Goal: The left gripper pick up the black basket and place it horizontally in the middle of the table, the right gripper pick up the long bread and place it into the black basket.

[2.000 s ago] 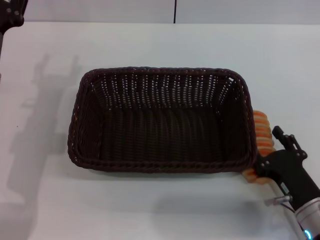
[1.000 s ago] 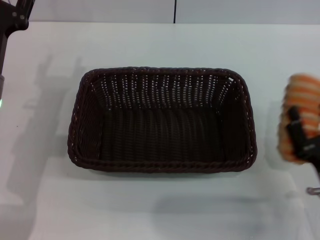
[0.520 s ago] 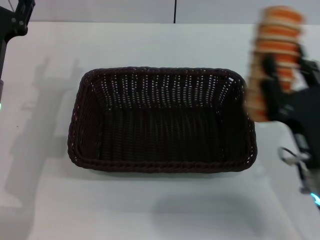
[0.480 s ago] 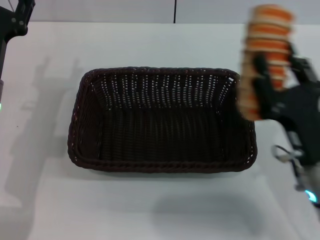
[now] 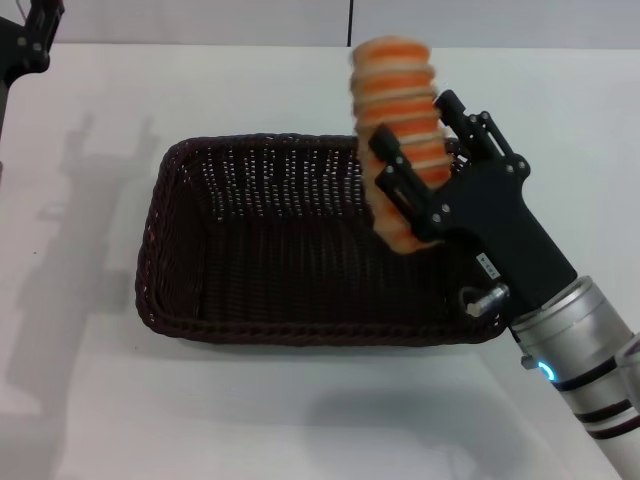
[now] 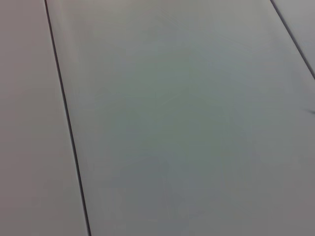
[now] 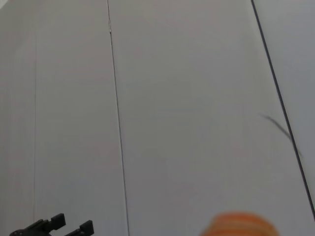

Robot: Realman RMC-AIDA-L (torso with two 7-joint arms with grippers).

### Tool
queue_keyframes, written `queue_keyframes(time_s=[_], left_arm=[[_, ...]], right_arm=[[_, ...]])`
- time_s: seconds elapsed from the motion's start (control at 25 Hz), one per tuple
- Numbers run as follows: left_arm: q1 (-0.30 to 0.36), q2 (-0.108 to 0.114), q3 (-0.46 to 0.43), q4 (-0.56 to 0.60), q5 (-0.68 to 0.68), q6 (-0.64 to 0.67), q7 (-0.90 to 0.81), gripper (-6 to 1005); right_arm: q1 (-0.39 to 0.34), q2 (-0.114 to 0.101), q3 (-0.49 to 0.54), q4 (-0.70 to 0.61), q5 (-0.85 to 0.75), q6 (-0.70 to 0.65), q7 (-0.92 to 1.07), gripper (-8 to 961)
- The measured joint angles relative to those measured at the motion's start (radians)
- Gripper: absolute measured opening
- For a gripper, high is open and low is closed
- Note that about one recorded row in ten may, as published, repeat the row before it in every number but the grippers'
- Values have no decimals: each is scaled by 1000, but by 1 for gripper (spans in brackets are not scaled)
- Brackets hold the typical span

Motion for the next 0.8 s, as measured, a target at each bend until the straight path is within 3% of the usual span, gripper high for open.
queue_keyframes(time_s=[0.28,0.52,0.8], left_arm=[[-1,0,-5,13,-1,0,-7,798],[6,0,-32,20,-2,1,-38,798],[11,0,-59,46,-2,4,-39,798]], right_arm=[[2,-2,3,-4,4,9,27,822],[-7,-3,14,-9,4,8,43,837],[-69,-8,67,-21,3,-60,48,837]])
